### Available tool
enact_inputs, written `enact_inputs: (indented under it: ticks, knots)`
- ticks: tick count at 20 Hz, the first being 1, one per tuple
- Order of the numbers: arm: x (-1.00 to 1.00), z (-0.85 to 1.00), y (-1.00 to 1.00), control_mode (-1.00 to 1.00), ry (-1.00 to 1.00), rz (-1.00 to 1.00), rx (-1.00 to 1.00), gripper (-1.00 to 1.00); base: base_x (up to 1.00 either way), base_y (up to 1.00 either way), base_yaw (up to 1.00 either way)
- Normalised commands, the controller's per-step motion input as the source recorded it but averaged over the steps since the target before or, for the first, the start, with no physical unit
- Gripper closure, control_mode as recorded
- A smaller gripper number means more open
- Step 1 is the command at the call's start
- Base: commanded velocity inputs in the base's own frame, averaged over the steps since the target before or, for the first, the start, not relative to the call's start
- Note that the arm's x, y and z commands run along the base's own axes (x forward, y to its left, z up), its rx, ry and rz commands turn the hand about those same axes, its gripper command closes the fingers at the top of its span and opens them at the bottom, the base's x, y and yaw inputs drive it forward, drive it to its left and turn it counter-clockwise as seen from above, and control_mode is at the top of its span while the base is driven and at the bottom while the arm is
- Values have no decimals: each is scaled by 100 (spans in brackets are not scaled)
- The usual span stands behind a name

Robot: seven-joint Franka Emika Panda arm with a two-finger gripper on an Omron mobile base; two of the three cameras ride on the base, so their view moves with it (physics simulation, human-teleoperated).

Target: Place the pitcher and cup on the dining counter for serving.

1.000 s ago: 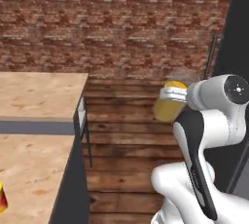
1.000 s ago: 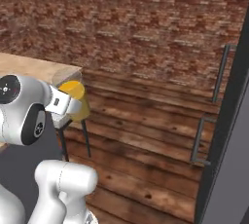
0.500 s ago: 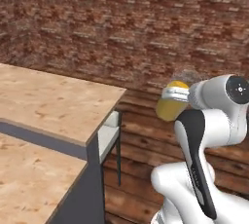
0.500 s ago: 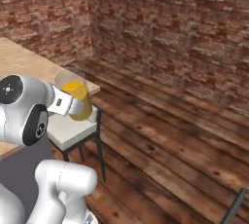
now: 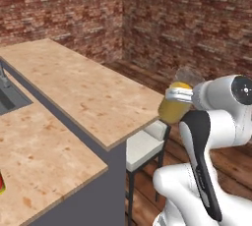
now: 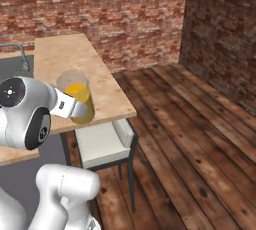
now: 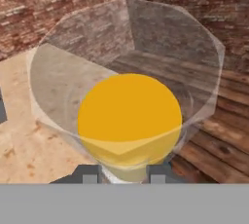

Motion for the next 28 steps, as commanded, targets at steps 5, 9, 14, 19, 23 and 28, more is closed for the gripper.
enact_inputs:
  ticks: [5, 9, 14, 19, 23, 28]
  knots:
    - [99, 19, 13, -100, 2, 27, -1, 100, 0, 0, 0]
    - [99, 6, 36, -100, 17, 1, -3, 100, 0, 0, 0]
    - [89, 0, 48, -100, 18, -2, -9, 100, 0, 0, 0]
    - [73, -15, 59, -100, 8, -5, -13, 100, 0, 0, 0]
    - [75, -24, 45, -100, 2, -4, -5, 100, 0, 0, 0]
    - [69, -20, 26, -100, 0, -1, 0, 100, 0, 0, 0]
